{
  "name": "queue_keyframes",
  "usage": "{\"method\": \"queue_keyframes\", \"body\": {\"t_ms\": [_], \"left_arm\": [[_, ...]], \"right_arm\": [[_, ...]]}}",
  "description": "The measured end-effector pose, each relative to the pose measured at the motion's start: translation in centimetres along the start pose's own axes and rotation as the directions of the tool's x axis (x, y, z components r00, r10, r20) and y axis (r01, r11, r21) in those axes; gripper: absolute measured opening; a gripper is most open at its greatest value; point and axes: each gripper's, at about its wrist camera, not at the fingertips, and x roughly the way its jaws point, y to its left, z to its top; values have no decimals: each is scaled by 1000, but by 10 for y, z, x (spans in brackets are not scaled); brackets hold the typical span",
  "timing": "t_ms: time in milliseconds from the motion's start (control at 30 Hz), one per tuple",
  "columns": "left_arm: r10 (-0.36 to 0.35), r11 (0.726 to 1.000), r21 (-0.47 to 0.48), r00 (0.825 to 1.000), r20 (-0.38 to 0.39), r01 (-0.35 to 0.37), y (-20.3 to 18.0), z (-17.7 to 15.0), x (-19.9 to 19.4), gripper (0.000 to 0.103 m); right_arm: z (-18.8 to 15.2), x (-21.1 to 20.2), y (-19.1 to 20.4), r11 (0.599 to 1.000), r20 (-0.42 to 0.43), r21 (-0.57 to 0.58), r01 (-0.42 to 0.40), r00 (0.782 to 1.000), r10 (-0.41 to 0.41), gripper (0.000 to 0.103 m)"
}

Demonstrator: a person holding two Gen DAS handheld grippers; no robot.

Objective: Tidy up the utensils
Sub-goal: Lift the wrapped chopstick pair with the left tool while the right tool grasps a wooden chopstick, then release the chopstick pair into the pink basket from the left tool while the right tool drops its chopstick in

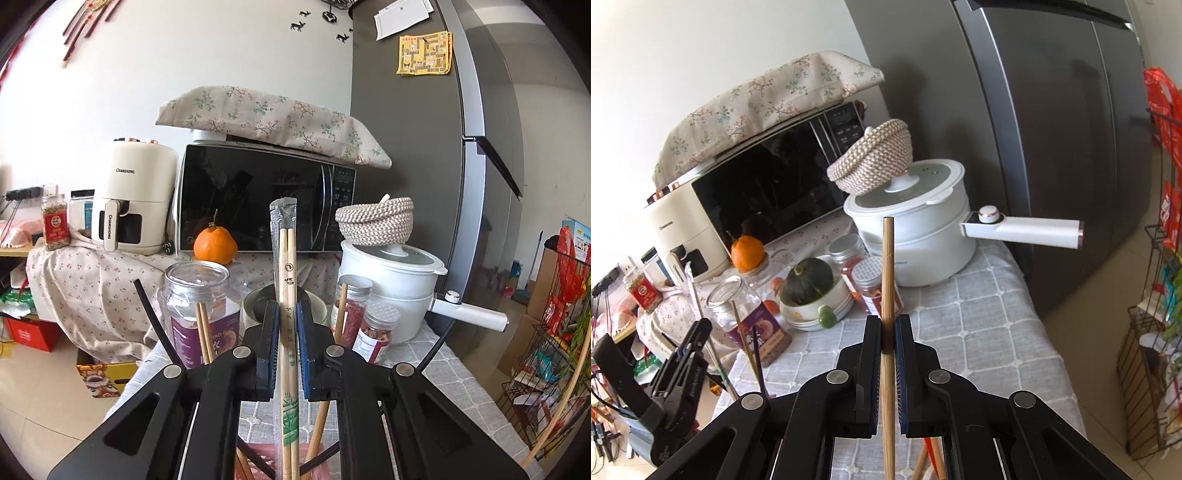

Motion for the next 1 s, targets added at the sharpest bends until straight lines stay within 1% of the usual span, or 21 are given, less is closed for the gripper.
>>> {"method": "queue_keyframes", "body": {"t_ms": [67,133,200,267,333,433,533,600,700,733,800,933,1000], "left_arm": [[-11,1000,-3,999,-47,11,0,-5,3,10],[-39,999,-17,994,-101,38,1,-8,3,11],[-82,997,-27,983,-161,79,1,-10,3,12],[-111,994,-16,971,-212,110,-2,-11,0,13],[-117,992,9,964,-237,122,-4,-11,-6,15],[-128,991,-2,947,-295,134,1,-7,-15,23],[-134,991,-31,924,-359,132,12,-4,-22,33],[-120,993,-36,908,-401,116,20,-3,-27,40],[-112,994,-43,881,-459,104,32,-3,-33,48],[-107,994,-42,873,-476,99,36,-4,-35,50],[-89,996,-38,854,-512,81,44,-7,-37,56],[-75,997,-44,805,-588,61,63,-18,-36,58],[-72,997,-50,786,-614,52,72,-23,-36,58]], "right_arm": [[-2,1,5,1000,-4,-14,-6,1000,6,5],[-4,3,10,1000,-11,-25,-16,1000,16,5],[-5,4,15,999,-15,-36,-25,1000,24,5],[-5,5,20,998,-17,-44,-37,999,36,5],[-5,6,26,997,-20,-49,-52,999,51,5],[-6,8,37,995,-25,-50,-82,996,81,5],[-8,9,49,992,-26,-50,-113,993,112,5],[-8,10,58,990,-22,-54,-129,992,128,5],[-9,13,71,987,-15,-56,-153,988,153,5],[-9,14,76,986,-11,-58,-159,987,159,5],[-9,16,85,983,0,-60,-173,985,174,5],[-6,18,101,977,41,-57,-204,978,206,5],[-5,20,107,974,63,-51,-220,973,223,5]]}}
